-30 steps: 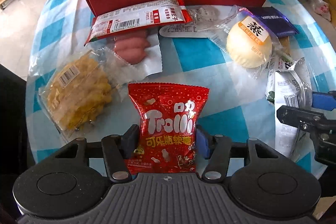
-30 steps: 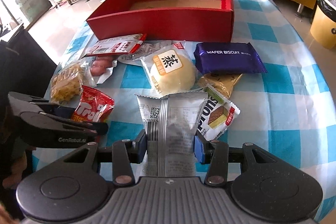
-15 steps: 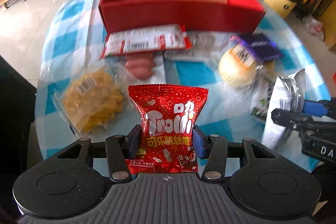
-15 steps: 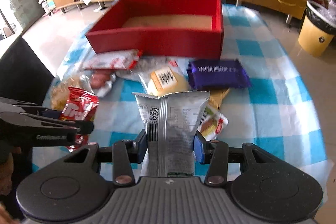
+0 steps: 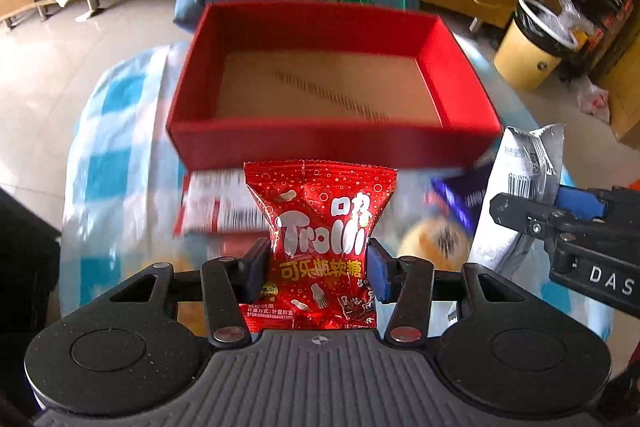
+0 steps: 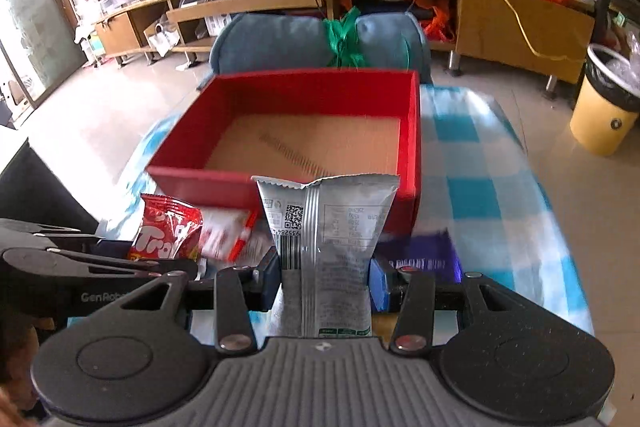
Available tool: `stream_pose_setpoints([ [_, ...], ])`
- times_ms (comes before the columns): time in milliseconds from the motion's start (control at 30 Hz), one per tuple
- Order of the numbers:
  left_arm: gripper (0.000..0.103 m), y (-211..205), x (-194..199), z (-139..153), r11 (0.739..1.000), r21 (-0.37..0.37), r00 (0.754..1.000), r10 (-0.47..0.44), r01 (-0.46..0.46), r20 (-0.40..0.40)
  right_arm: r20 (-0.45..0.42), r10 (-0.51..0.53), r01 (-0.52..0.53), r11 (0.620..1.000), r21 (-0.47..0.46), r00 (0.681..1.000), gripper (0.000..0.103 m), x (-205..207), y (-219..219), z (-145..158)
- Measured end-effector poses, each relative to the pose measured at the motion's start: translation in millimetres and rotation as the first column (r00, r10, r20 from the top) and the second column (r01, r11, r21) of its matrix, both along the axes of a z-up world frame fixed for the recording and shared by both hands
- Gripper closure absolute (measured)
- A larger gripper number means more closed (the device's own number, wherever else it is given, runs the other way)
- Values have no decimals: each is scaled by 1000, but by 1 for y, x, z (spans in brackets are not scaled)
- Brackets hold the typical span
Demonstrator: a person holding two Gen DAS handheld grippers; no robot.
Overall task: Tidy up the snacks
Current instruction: 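Carry both bags over the red box and lower them inside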
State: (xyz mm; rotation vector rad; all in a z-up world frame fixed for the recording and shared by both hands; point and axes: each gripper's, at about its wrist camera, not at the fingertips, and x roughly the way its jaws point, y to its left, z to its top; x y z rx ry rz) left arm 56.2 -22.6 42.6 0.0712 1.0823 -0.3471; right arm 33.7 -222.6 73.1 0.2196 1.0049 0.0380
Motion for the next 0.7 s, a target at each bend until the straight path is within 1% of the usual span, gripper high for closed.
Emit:
stream_pose_setpoints([
  [333,45,-13,54,17,999,-2,997,45,-45,60,47,-20,21,1000,-6,999,63,59,-15,13],
  [567,45,-20,93,21,997,6,993,78,-78,89,50,-28,28,1000,-10,998,63,99,-21,7],
  [700,45,-28,110,16,996,14,993,82,-83,90,44,-31,31,999,-15,999,63,120,-23,0],
])
